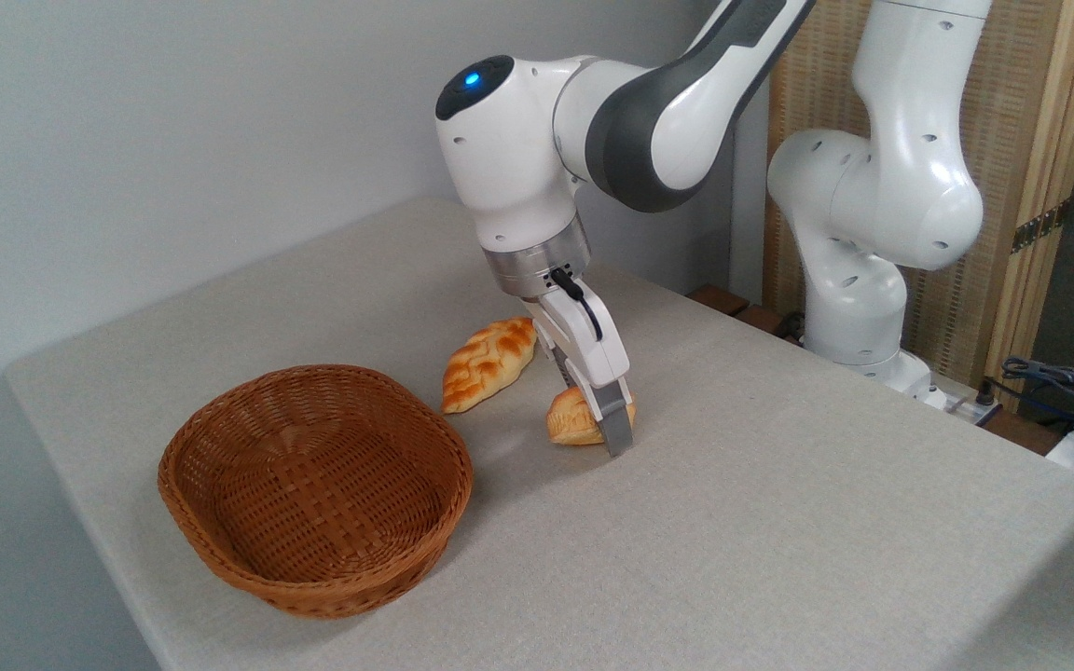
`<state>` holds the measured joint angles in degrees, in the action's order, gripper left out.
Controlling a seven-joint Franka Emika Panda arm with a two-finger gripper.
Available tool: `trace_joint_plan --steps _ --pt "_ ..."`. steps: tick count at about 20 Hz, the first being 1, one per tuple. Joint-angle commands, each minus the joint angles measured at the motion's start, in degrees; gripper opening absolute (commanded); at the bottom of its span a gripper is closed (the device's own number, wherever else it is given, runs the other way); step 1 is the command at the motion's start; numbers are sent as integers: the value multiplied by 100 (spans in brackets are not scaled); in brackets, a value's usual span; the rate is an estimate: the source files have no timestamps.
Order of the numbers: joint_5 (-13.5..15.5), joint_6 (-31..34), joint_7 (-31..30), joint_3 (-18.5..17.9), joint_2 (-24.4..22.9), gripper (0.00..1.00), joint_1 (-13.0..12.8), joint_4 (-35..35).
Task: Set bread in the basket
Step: 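Close the gripper on the round orange bun, then lift the orange bun and carry it over the wicker basket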
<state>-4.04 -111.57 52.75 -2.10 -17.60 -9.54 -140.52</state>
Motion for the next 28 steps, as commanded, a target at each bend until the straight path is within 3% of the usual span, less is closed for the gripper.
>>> trace_joint_plan --steps 1,4,9,16,20,26,28 --pt "-141 -137 95 -115 -16 51 -65 -46" --pt "-115 -137 77 -176 -24 51 -65 24" --pt "281 -146 86 -282 -7 51 -65 174" --pt "290 -137 95 -300 -7 51 -65 279" --pt "737 -119 86 -308 124 52 -65 779" --pt "817 433 42 -300 880 55 -65 2264" --pt "1010 558 51 -300 1108 55 -65 2678"
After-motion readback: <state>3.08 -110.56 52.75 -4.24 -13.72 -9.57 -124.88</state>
